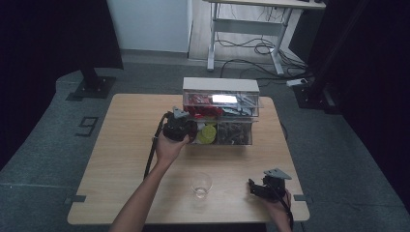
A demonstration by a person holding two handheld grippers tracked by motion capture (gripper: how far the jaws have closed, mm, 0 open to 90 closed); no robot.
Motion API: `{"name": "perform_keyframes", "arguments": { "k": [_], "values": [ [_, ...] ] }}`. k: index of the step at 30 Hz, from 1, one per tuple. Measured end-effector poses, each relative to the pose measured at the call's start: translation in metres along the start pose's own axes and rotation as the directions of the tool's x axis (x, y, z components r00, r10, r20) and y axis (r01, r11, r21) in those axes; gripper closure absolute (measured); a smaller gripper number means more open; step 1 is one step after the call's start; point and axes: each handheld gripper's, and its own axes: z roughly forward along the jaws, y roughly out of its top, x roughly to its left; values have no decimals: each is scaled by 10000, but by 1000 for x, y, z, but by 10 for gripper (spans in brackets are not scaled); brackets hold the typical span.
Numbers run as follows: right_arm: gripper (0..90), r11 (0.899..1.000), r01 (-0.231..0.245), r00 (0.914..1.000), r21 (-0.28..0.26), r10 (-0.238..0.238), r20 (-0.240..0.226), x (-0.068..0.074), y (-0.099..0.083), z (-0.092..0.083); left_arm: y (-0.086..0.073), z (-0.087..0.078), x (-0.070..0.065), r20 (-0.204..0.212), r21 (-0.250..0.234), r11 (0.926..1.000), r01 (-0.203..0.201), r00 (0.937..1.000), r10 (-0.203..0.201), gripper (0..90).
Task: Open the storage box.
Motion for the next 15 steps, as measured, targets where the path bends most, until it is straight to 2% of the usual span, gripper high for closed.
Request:
{"name": "perform_keyframes", "arguments": {
  "k": [15],
  "values": [
    [168, 10000, 6, 10000, 5, -6, -2, 0, 0, 0, 1, -2, -1, 37, -3, 10000, 7, 10000, -7, 900]
  ]
}}
